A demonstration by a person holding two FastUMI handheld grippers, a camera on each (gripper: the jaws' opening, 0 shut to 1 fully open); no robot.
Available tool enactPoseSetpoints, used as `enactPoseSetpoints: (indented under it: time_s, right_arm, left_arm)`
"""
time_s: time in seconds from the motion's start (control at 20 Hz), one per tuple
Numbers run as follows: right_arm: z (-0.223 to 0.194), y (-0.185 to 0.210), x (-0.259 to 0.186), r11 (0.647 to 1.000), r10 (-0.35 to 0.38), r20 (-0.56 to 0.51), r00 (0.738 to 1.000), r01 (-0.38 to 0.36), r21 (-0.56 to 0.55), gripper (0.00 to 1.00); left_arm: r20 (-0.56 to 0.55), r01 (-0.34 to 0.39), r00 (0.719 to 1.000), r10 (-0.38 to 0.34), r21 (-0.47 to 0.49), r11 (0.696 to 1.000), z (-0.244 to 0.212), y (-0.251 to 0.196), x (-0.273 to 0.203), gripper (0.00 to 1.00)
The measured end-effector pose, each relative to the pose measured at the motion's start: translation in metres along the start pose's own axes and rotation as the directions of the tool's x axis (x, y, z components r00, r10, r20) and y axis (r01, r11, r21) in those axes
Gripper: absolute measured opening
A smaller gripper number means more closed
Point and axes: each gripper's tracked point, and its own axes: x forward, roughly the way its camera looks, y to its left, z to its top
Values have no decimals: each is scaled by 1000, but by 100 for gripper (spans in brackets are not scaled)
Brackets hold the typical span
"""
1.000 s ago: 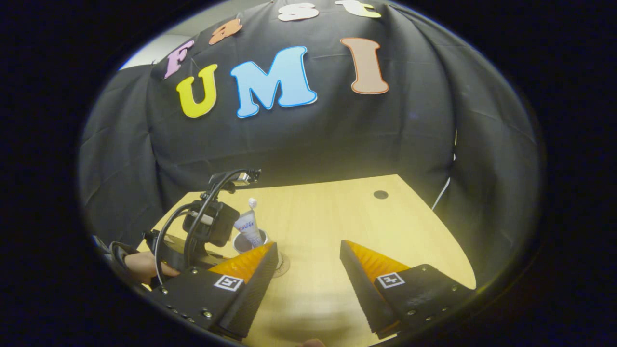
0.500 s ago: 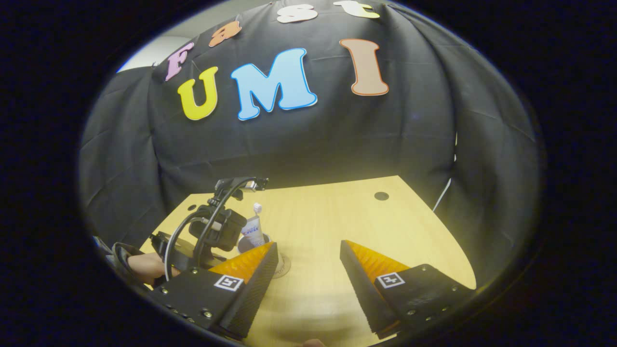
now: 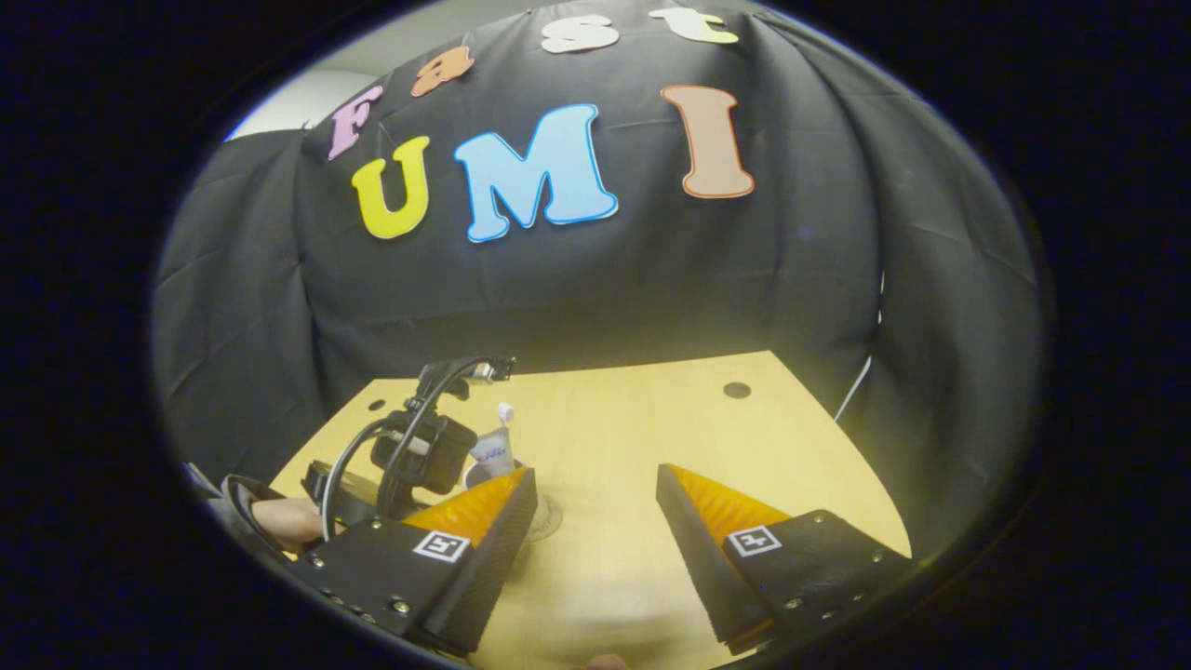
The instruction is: Put the toothbrush and toothpaste on the desktop into the cup, then pick up the cup and place it on the coaster on the desktop.
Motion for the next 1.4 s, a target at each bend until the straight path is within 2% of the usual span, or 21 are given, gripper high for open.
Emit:
enactPoseSetpoints:
  time_s: [0.25, 0.3, 0.35, 0.4, 0.5, 0.6, 0.7, 0.8, 0.85, 1.0, 1.05, 1.15, 1.3, 1.4]
  right_arm:
    - [8, 8, -6, 999, 36, 20, 999, -35, -14, 86]
    - [8, 10, -8, 999, 45, 24, 999, -44, -18, 85]
    - [9, 11, -10, 998, 55, 28, 998, -54, -23, 85]
    - [9, 14, -12, 997, 65, 32, 997, -64, -30, 86]
    - [11, 18, -16, 995, 85, 39, 996, -84, -46, 85]
    - [12, 23, -20, 993, 112, 45, 993, -109, -55, 85]
    - [15, 30, -27, 988, 142, 59, 988, -138, -63, 85]
    - [17, 34, -31, 984, 163, 73, 984, -157, -82, 85]
    - [20, 37, -33, 982, 171, 80, 982, -164, -90, 85]
    - [24, 41, -39, 978, 187, 97, 978, -176, -112, 85]
    - [26, 43, -40, 977, 192, 101, 976, -181, -115, 85]
    - [27, 46, -44, 975, 198, 103, 975, -186, -121, 85]
    - [32, 45, -51, 976, 186, 125, 975, -169, -138, 83]
    - [38, 46, -55, 977, 173, 146, 974, -151, -148, 85]
  left_arm:
    - [70, -5, 998, 8, -39, 999, -14, 18, -55, 81]
    - [100, -13, 995, 18, -51, 999, -17, 25, -74, 74]
    - [132, -27, 991, 35, -66, 997, -19, 34, -90, 73]
    - [166, -41, 985, 55, -83, 996, -19, 43, -104, 74]
    - [250, -58, 964, 88, -124, 991, -18, 52, -134, 87]
    - [355, -67, 927, 120, -157, 985, -12, 61, -175, 88]
    - [445, -91, 881, 159, -171, 981, -8, 70, -222, 100]
    - [516, -85, 839, 172, -189, 978, 1, 61, -239, 99]
    - [545, -84, 819, 180, -196, 977, -1, 64, -249, 88]
    - [631, -98, 749, 200, -193, 976, 2, 64, -279, 88]
    - [656, -104, 727, 204, -189, 976, 2, 62, -287, 99]
    - [700, -105, 684, 204, -182, 978, 8, 60, -302, 88]
    - [750, -81, 635, 185, -174, 981, 19, 52, -319, 89]
    - [778, -79, 604, 173, -157, 984, 23, 54, -331, 88]
